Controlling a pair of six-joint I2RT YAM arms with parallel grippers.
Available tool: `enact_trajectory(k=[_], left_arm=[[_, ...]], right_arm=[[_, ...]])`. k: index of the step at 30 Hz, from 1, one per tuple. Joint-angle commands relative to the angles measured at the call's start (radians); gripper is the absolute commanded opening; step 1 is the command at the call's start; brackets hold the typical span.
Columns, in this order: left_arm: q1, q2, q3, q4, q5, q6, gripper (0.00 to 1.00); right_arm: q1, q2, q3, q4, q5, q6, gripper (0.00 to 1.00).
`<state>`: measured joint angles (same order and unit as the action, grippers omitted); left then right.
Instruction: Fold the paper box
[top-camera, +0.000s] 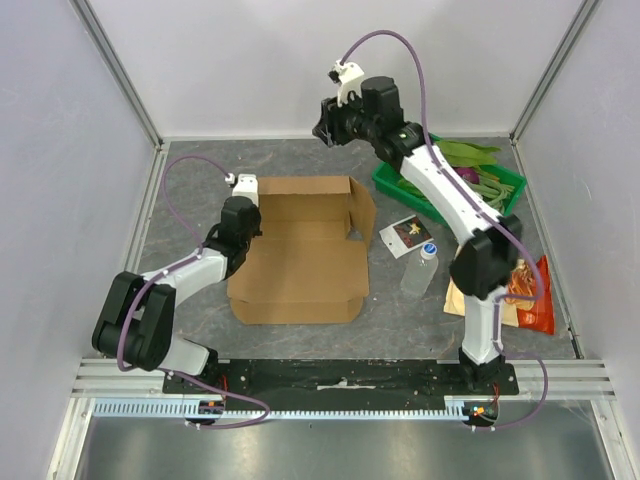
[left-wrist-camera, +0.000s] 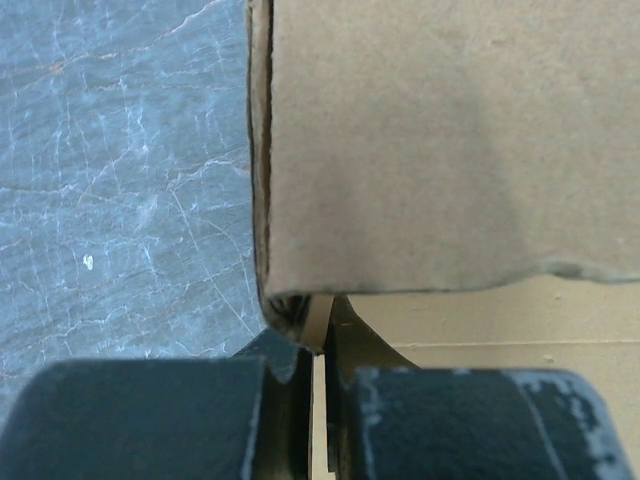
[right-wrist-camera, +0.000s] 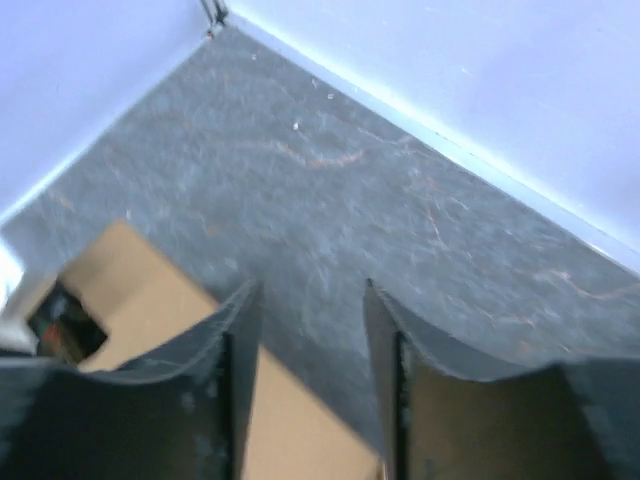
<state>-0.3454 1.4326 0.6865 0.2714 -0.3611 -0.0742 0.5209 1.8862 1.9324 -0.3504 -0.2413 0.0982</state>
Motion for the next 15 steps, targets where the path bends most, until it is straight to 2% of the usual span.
enact_trajectory(k=[1,4,8,11,15], left_arm=[[-0.004,0.015,0.007,0.069,0.034,0.120,0.02],[-0.004,0.029,0.007,0.081,0.036,0.142,0.02],[-0.004,0.043,-0.007,0.135,0.062,0.181,0.02],[-0.004,0.054,0.004,0.130,0.071,0.214,0.02],[-0.004,0.074,0.030,0.111,0.135,0.249,0.02]], right_arm=[[0.010,0.266,0.308,-0.082,-0.085,0.297,0.46],[0.050,0.404,0.419,-0.081,-0.026,0.357,0.44],[0.088,0.484,0.428,-0.021,-0.058,0.379,0.35],[0.116,0.524,0.428,-0.021,-0.072,0.305,0.26],[0.146,0.525,0.395,-0.032,-0.133,0.146,0.21]])
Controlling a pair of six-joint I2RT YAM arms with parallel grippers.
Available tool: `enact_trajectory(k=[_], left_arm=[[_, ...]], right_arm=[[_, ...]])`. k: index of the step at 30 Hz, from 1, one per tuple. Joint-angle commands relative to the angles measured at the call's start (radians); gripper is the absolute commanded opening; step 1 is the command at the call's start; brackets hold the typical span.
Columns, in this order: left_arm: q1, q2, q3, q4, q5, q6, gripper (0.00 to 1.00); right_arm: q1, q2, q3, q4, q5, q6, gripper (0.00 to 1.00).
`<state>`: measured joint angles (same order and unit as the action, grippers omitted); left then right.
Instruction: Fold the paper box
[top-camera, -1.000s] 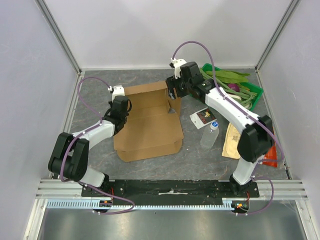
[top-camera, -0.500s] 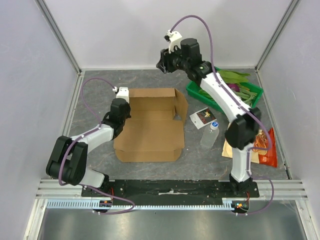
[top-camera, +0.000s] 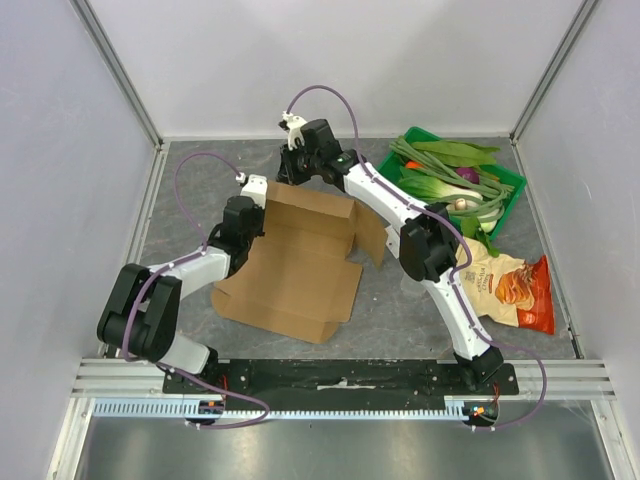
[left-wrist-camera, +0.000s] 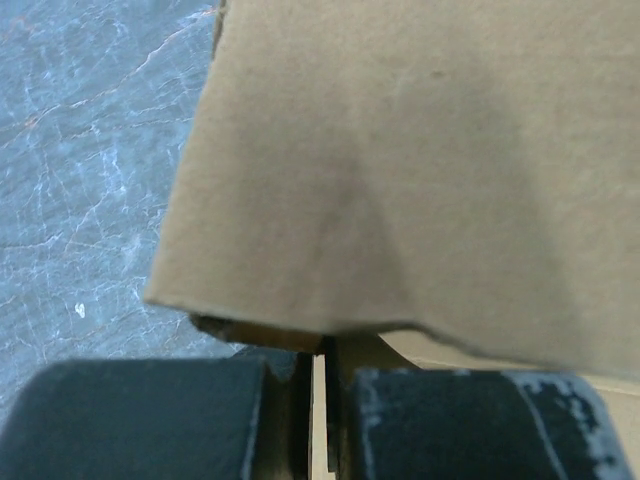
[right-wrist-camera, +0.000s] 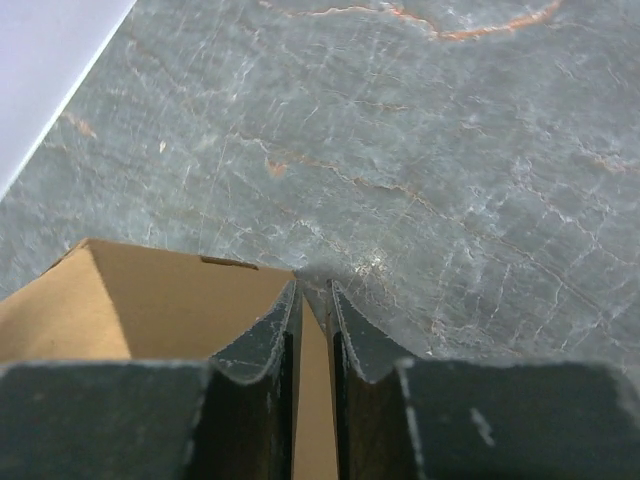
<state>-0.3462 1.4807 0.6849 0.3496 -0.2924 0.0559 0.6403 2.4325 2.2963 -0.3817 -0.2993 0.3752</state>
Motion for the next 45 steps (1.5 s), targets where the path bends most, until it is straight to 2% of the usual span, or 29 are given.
enact_trajectory(k=[1,5,8,10,20,24,27,31,37,40,43,44,45], left_arm=[[-0.004,0.030,0.036,0.023,0.078,0.125,0.02],[-0.004,0.044,0.056,0.000,0.093,0.134,0.02],[-0.004,0.046,0.054,0.002,0.091,0.137,0.02],[-0.004,0.050,0.058,0.003,0.099,0.147,0.02],[-0.004,0.078,0.088,0.008,0.038,0.133,0.02],[-0.008,0.078,0.113,0.003,0.047,0.071,0.02],[-0.025,0.090,0.131,0.000,-0.029,0.047,0.02],[-0.027,0.086,0.146,-0.024,-0.004,-0.002,0.02],[-0.025,0.052,0.120,-0.020,0.032,-0.037,0.03],[-0.025,0.035,0.094,0.002,0.065,-0.031,0.11],[-0.025,0.004,0.061,0.022,0.082,-0.025,0.29],[-0.025,-0.014,0.045,0.022,0.073,-0.028,0.37],[-0.025,-0.023,0.038,0.019,0.070,-0.037,0.40]], right_arm=[[0.030,-0.029,0.013,-0.003,-0.084,-0.192,0.20],[0.055,-0.035,-0.032,-0.006,-0.118,-0.316,0.16],[0.059,-0.012,-0.029,-0.006,-0.145,-0.305,0.15],[0.061,0.008,-0.017,0.000,-0.220,-0.283,0.14],[0.102,0.013,-0.092,0.130,-0.360,-0.105,0.00],[0.137,0.002,-0.147,0.184,-0.392,-0.041,0.00],[0.136,-0.018,-0.241,0.309,-0.408,0.126,0.00],[0.134,-0.059,-0.355,0.509,-0.436,0.356,0.00],[0.078,-0.076,-0.347,0.500,-0.377,0.389,0.01],[0.049,-0.088,-0.353,0.488,-0.365,0.328,0.03],[0.032,-0.096,-0.325,0.391,-0.304,0.240,0.05],[0.029,-0.098,-0.318,0.385,-0.301,0.231,0.06],[0.019,-0.098,-0.304,0.383,-0.296,0.223,0.06]])
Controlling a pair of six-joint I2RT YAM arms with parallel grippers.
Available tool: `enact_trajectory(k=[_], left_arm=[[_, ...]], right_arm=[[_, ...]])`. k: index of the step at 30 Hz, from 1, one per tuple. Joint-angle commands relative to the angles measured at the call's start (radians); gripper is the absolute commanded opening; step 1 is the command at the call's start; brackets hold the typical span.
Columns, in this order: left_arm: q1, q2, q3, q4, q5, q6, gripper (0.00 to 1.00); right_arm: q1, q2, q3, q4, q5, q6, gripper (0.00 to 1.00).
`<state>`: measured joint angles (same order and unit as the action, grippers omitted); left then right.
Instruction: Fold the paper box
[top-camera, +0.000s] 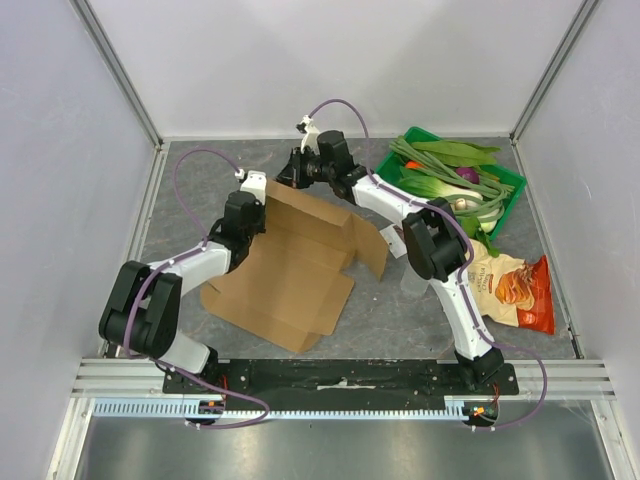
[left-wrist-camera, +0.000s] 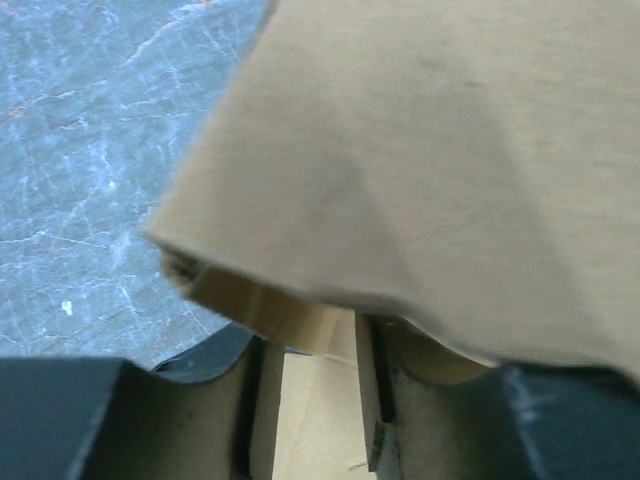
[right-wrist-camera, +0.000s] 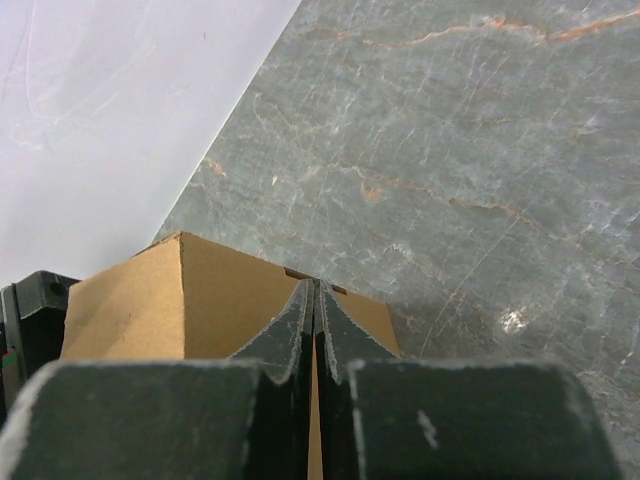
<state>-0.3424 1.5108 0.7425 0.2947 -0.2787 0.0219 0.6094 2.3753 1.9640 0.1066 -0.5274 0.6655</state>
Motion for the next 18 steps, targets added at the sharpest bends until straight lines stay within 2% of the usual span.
enact_trajectory(k=[1,7,12,16,18], left_arm=[[-0.029,-0.064,-0.029,0.072,0.052,-0.013,0.43],[-0.029,-0.175,-0.100,0.021,0.019,-0.138,0.53],[-0.029,-0.319,-0.199,-0.055,-0.137,-0.344,0.55],[-0.024,-0.458,-0.278,-0.028,-0.119,-0.425,0.63],[-0.009,-0.477,-0.289,-0.063,-0.114,-0.441,0.65]], right_arm=[[0.047,-0.041,0.036,-0.138,-0.068,-0.081,0.07],[0.032,-0.062,0.069,-0.192,-0.043,-0.119,0.09],[0.020,-0.071,0.067,-0.205,-0.031,-0.135,0.10],[0.021,-0.074,0.061,-0.212,-0.029,-0.144,0.11],[0.021,-0.080,0.052,-0.212,-0.026,-0.150,0.11]])
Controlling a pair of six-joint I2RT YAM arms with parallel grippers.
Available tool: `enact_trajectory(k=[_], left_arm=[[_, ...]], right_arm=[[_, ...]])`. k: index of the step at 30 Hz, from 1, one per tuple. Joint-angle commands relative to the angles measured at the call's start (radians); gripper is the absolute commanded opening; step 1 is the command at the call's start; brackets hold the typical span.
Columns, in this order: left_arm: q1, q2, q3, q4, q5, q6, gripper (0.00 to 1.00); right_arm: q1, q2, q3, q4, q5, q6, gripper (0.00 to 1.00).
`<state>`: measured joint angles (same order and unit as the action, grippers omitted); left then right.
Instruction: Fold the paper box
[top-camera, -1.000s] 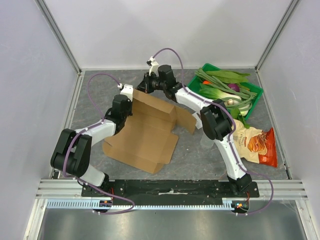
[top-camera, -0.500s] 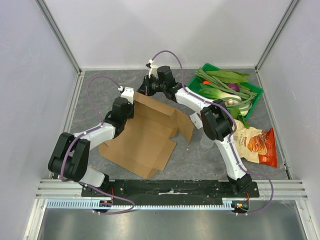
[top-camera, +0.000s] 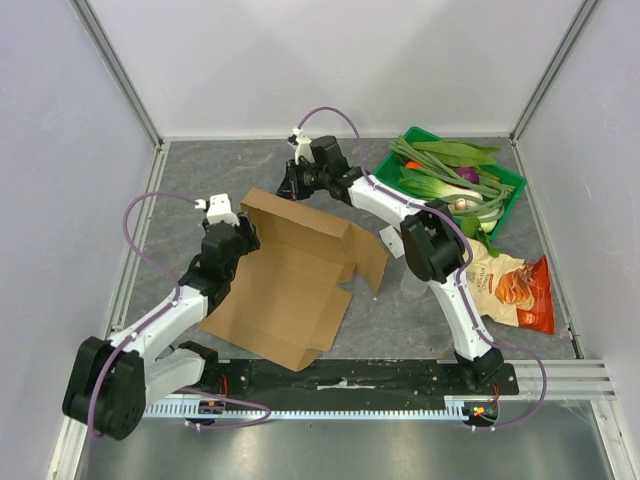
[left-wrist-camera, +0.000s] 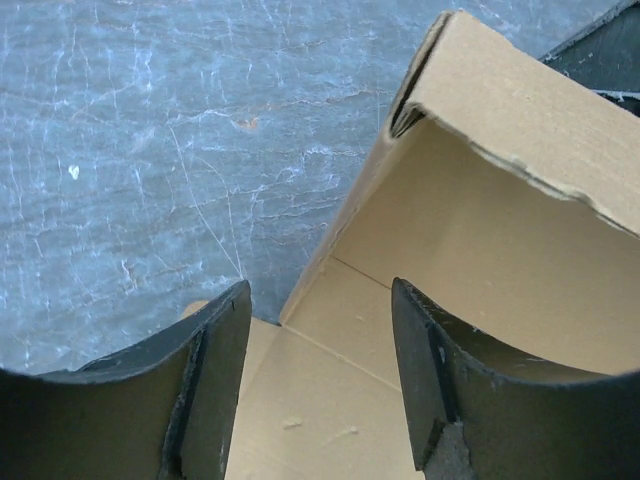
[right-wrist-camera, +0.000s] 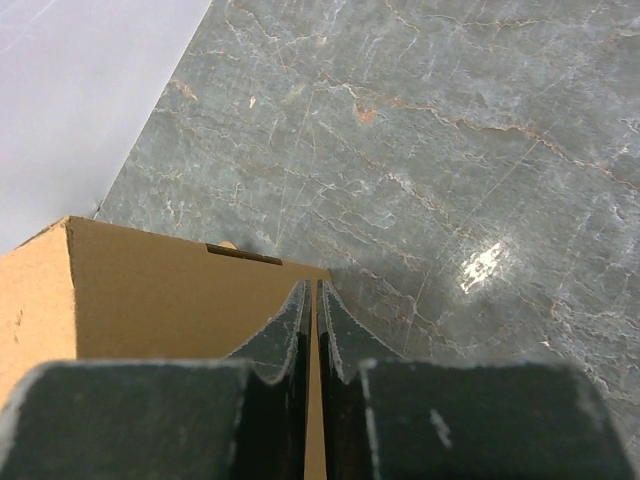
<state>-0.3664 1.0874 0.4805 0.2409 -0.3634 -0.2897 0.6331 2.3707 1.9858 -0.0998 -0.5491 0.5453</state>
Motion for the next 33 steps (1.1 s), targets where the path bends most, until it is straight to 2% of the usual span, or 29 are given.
enact_trajectory(k=[1,4,6,12,18,21,27,33], left_arm=[[0.023,-0.061,-0.023,-0.027,-0.028,-0.162,0.64],[0.032,-0.101,-0.037,-0.064,-0.011,-0.203,0.62],[0.037,-0.116,-0.081,-0.005,0.023,-0.195,0.61],[0.069,0.069,0.027,-0.022,0.084,-0.183,0.61],[0.067,0.123,0.004,0.136,0.115,-0.187,0.61],[0.069,0.149,0.009,0.181,0.107,-0.189,0.58],[0.069,0.187,-0.014,0.310,0.083,-0.169,0.44],[0.066,0.246,-0.034,0.365,0.038,-0.239,0.15]], right_arm=[[-0.003,-0.077,0.028,-0.009,-0.005,-0.033,0.11],[-0.006,-0.088,0.025,-0.006,-0.002,-0.036,0.12],[-0.006,-0.087,0.031,-0.008,-0.002,-0.035,0.13],[-0.006,-0.064,0.048,-0.006,-0.028,-0.018,0.14],[-0.001,-0.044,0.045,-0.008,-0.035,-0.019,0.14],[0.007,-0.033,0.045,-0.008,-0.051,-0.025,0.14],[0.020,-0.015,0.068,-0.011,-0.066,-0.050,0.13],[0.079,-0.030,0.021,0.003,-0.025,-0.030,0.11]])
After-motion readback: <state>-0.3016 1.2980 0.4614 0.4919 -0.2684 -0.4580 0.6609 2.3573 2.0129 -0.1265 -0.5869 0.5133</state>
